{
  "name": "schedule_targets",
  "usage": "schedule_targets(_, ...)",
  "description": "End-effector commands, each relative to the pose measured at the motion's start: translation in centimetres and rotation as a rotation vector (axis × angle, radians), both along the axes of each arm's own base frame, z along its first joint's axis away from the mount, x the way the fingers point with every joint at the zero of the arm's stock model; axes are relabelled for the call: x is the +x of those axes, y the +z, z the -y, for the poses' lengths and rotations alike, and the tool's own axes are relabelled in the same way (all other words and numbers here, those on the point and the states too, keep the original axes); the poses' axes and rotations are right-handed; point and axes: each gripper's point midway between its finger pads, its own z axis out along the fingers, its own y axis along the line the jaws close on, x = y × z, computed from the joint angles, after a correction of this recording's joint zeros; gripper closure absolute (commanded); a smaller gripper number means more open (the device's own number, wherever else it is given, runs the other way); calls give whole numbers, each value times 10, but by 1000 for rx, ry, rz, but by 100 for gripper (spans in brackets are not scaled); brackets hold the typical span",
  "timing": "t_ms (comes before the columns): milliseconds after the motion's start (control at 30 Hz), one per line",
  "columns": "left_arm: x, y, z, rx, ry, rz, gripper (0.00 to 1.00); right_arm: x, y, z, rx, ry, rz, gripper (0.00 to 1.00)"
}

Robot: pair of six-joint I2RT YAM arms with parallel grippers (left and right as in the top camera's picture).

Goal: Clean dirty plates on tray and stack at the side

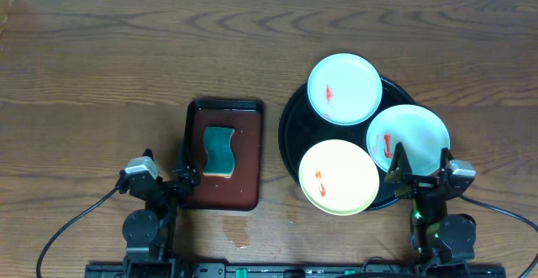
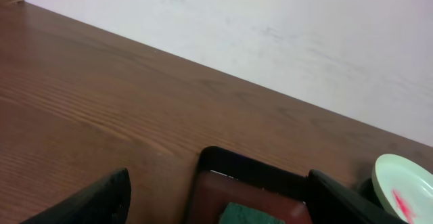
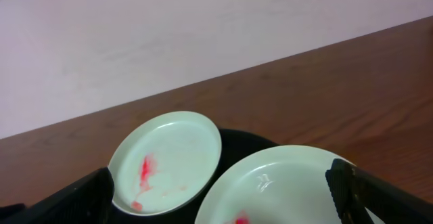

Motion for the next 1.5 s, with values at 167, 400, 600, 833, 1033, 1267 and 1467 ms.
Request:
schedule_targets(167, -1, -28, -2, 7, 8, -106, 18, 0, -3, -9, 7, 46, -10, 1)
schedule_targets(400, 1, -11, 24, -110, -128, -57, 18, -1, 25, -18, 21, 101, 92, 1)
schedule_targets(600, -3, 64, 24, -75, -139, 105, 18, -14, 74, -38, -7, 228, 146, 1)
schedule_targets(833, -3, 120, 24, -33, -140, -24, 18, -6, 120, -44, -60, 263, -46, 1)
schedule_targets(1033, 12, 149, 26, -48, -146, -227, 18, 21, 149, -48, -64, 269, -311, 1)
schedule_targets(1267, 24, 149, 32, -79, -171, -521, 18, 50, 143, -52, -69, 272, -688, 1)
schedule_targets(1467, 22, 135, 54, -160, -281, -640, 18, 71, 113, -62, -39, 302, -855, 1)
